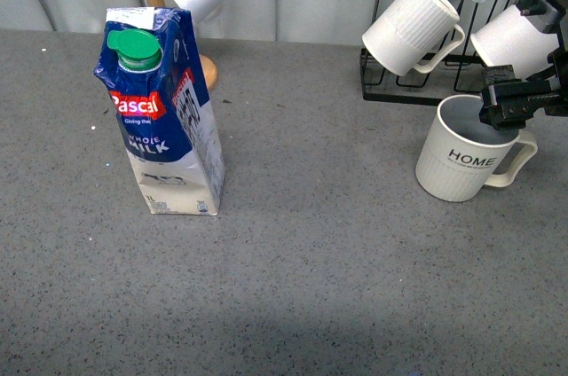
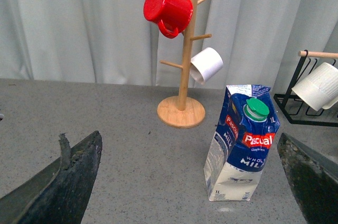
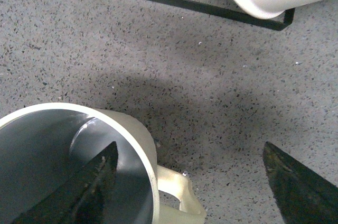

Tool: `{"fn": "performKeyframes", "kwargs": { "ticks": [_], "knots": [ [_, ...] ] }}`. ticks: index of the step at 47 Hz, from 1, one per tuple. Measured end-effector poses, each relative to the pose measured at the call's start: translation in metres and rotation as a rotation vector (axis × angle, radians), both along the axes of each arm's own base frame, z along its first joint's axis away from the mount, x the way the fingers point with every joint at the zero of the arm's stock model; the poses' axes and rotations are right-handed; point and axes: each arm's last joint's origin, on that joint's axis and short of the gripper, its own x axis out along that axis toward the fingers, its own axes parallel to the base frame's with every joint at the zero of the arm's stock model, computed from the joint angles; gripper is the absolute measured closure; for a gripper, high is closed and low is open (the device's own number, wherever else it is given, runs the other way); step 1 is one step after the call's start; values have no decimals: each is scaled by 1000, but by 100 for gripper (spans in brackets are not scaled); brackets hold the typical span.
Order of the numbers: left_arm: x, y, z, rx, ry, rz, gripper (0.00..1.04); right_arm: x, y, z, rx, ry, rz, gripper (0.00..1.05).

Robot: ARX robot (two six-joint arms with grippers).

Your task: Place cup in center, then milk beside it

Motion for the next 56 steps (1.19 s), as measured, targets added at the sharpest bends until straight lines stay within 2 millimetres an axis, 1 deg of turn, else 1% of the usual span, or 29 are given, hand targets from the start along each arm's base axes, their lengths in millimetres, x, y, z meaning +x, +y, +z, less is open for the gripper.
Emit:
{"fn": "performKeyframes", "kwargs": {
  "ticks": [1,4,5,15,16,21,30,37,39,47,51,56],
  "knots": [
    [0,0,0,0,0,0,6,0,1,-1,3,7,4,29],
    [0,0,0,0,0,0,6,1,2,-4,4,14,5,40],
    [0,0,0,0,0,0,6,1,3,-4,5,16,6,45],
    [0,0,0,0,0,0,6,2,9,-4,9,14,18,81],
    [0,0,0,0,0,0,6,2,9,-4,10,14,20,86],
    [0,0,0,0,0,0,6,4,10,-2,19,7,22,103],
    [0,0,0,0,0,0,6,5,13,1,9,-3,27,103],
    [0,0,0,0,0,0,6,2,23,8,31,6,86,103],
    [0,0,0,0,0,0,6,0,28,12,51,12,121,103],
    [0,0,0,0,0,0,6,-3,64,20,80,31,262,103],
    [0,0,0,0,0,0,6,2,82,21,71,27,315,103],
    [0,0,0,0,0,0,6,7,98,18,72,46,376,103]
  ]
}}
